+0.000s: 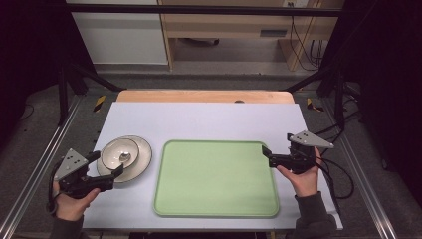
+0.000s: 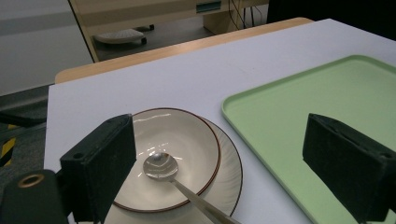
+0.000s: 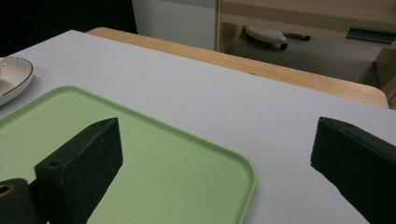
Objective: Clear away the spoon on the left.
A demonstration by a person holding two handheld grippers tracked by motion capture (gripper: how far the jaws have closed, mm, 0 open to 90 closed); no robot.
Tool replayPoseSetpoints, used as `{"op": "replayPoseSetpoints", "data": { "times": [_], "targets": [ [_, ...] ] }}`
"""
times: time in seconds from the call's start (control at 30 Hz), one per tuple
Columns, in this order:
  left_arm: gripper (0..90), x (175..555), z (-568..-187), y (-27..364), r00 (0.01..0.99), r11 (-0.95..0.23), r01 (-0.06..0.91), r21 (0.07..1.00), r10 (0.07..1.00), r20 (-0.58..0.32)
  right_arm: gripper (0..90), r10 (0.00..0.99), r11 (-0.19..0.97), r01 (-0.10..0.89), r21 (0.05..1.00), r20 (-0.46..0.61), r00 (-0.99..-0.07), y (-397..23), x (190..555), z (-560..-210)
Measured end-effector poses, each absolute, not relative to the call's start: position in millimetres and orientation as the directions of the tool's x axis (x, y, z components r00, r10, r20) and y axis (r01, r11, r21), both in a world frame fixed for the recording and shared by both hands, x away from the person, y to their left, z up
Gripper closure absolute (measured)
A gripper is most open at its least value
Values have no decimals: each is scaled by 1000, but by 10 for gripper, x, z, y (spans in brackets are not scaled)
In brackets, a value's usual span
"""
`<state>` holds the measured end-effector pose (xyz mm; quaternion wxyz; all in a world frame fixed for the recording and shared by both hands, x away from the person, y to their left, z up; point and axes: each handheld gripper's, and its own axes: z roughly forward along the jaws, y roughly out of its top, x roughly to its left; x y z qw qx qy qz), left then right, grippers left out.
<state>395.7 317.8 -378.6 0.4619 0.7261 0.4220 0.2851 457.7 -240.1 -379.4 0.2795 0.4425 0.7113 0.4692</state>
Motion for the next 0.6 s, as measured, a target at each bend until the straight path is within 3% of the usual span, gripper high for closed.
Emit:
{"op": "replayPoseSetpoints", "data": {
  "times": [0.6],
  "targets": [
    [98,3874,-3990,3188,495,-264,394,880,868,39,26,890,177,376,910,15,-455,-2386,4575,-3801]
  ]
}}
